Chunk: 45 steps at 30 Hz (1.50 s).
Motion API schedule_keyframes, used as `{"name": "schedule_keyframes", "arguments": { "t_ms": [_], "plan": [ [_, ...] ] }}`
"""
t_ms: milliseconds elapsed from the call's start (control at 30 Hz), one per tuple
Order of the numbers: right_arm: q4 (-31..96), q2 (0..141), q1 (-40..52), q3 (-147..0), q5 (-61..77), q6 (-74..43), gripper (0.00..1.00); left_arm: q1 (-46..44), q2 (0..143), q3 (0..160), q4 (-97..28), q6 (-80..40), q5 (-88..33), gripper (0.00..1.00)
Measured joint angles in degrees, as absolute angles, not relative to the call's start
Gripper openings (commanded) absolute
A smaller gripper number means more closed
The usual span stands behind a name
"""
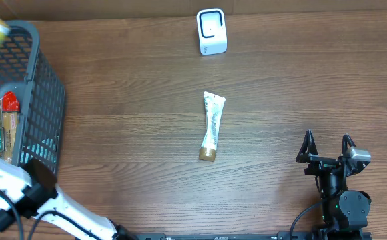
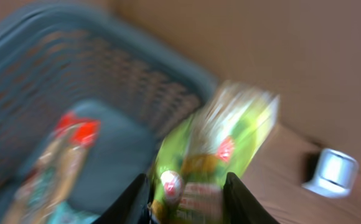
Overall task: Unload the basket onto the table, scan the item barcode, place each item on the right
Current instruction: 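Return the left gripper into the basket and grasp the green pouch, then lift the green tea pouch out and lower it beside the tube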
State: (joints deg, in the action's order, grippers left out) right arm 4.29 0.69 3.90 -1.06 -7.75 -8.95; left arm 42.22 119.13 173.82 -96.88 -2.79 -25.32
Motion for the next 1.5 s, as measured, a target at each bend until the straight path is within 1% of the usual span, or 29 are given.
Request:
{"name": "schedule_keyframes", "arguments": {
  "t_ms": [67,167,300,367,400,467,633,767,900,1000,1067,1267,1500],
  "plan": [
    [4.25,0.69,3.90,-1.06,-7.73,-8.97,1.00,38.52,116.71,173.95,-96.86,-2.90,-27.79,0.32],
    [4.27,0.69,3.90,-1.06,-7.73,-8.97,1.00,30.26,113.84,173.49,-96.66,-2.83,-30.59,0.31],
    [4.25,0.69,3.90,-1.06,-7.73,-8.97,1.00,19.86,111.94,168.18,-96.44,-2.68,-32.12,0.25],
    [4.25,0.67,3.92,-1.06,-7.70,-8.97,1.00,14.85,111.63,163.22,-96.49,-2.59,-31.66,0.24],
    [4.27,0.69,3.90,-1.06,-7.73,-8.95,1.00,10.81,111.85,158.56,-96.64,-2.61,-30.79,0.24],
    [4.25,0.69,3.90,-1.06,-7.73,-8.97,1.00,6.35,112.20,153.03,-96.36,-2.61,-28.67,0.26],
    [4.25,0.69,3.90,-1.06,-7.73,-8.97,1.00,-1.15,113.19,142.96,-95.35,-2.83,-21.50,0.32],
    [4.25,0.69,3.90,-1.04,-7.73,-8.95,1.00,-2.24,113.49,142.08,-94.35,-3.36,-18.26,0.34],
    [4.27,0.69,3.90,-1.04,-7.73,-8.97,1.00,-2.11,113.36,141.67,-96.49,-5.23,-13.93,0.37],
    [4.25,0.69,3.90,-1.06,-7.70,-8.97,1.00,-2.33,112.71,138.43,-96.55,-6.50,-11.70,0.45],
    [4.25,0.69,3.92,-1.06,-7.75,-8.97,1.00,-3.05,111.72,133.25,-96.55,-8.14,-9.74,0.51],
    [4.29,0.69,3.90,-1.06,-7.75,-8.95,1.00,-7.51,109.80,115.22,-95.68,-15.27,-0.95,0.54],
    [4.32,0.69,3.90,-1.06,-7.73,-8.95,1.00,-10.90,106.34,94.54,-83.15,-21.10,2.66,0.60]
  ]
}}
